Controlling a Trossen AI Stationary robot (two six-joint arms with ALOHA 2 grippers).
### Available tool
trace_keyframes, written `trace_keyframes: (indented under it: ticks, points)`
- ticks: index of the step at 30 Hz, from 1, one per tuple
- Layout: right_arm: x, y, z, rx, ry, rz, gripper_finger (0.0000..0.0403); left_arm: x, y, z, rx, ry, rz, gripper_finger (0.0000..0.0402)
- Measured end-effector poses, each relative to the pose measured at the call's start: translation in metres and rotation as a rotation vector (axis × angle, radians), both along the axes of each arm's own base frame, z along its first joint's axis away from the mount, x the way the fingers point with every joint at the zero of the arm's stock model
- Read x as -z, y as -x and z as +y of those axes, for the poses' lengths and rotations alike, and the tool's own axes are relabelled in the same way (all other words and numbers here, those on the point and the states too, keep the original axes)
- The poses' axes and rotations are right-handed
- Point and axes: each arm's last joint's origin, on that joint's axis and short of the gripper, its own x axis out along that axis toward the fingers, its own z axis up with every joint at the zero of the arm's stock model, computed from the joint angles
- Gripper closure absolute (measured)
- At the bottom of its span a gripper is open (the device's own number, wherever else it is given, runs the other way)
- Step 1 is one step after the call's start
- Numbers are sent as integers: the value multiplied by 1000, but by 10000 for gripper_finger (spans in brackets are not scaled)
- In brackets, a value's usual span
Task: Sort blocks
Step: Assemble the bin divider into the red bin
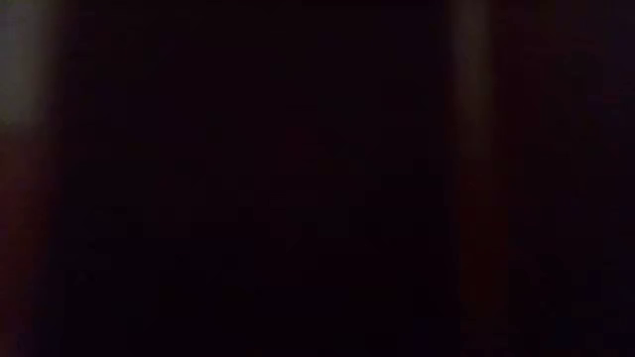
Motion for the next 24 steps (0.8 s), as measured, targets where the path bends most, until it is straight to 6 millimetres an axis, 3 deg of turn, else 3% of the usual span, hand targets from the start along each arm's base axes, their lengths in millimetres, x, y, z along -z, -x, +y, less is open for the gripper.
trace_keyframes:
  ticks: [19, 24]
  points:
    - [-2, 0, 0, 5, -14, 0, 403, -5, -4, -19, -129, 48, -123, 402]
    - [-2, -1, 0, 6, -16, -10, 403, -19, -2, -18, -126, 84, -163, 402]
